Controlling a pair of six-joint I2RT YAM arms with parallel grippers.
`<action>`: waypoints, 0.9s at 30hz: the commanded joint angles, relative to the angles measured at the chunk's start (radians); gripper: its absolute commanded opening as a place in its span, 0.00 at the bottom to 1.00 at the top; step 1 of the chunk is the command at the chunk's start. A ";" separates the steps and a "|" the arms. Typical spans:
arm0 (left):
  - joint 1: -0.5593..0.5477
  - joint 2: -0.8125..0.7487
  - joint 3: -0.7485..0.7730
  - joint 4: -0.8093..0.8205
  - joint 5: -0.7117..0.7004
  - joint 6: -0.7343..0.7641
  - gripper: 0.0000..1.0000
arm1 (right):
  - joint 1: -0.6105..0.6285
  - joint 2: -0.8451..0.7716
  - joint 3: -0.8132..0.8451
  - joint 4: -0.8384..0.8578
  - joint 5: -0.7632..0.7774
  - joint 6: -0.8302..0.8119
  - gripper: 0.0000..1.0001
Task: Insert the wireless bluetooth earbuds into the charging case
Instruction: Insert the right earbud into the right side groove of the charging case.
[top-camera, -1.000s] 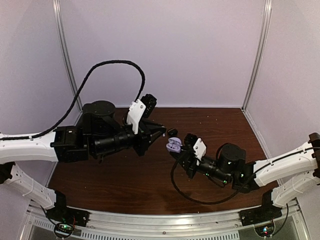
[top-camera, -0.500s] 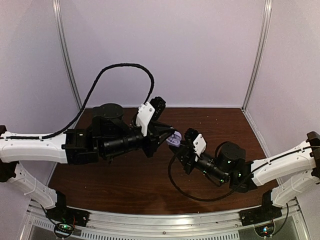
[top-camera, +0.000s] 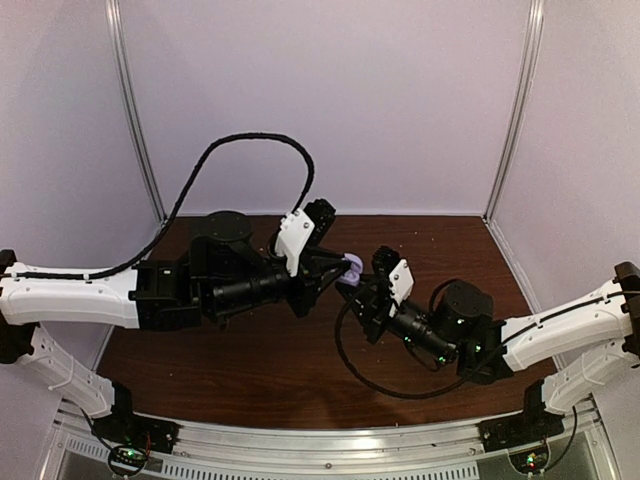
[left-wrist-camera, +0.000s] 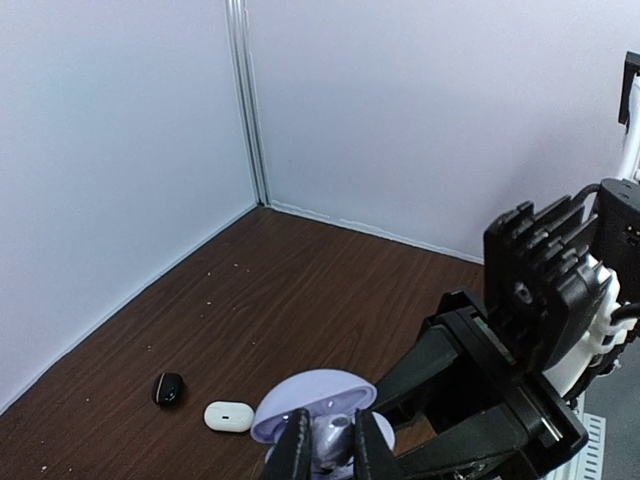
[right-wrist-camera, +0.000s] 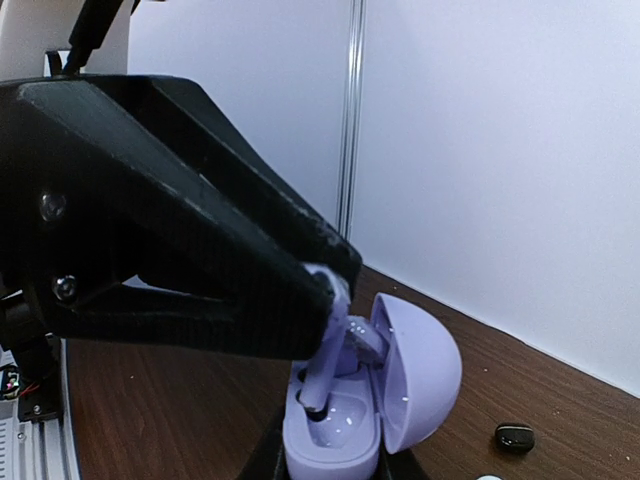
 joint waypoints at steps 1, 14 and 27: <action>-0.004 0.014 -0.010 0.031 -0.026 0.021 0.08 | 0.008 -0.012 0.029 0.013 0.027 0.019 0.00; -0.006 0.029 -0.017 -0.004 -0.028 0.038 0.08 | 0.008 -0.021 0.039 -0.018 0.083 0.043 0.00; -0.037 0.061 -0.011 -0.031 -0.079 0.045 0.13 | 0.008 -0.028 0.050 -0.032 0.111 0.050 0.00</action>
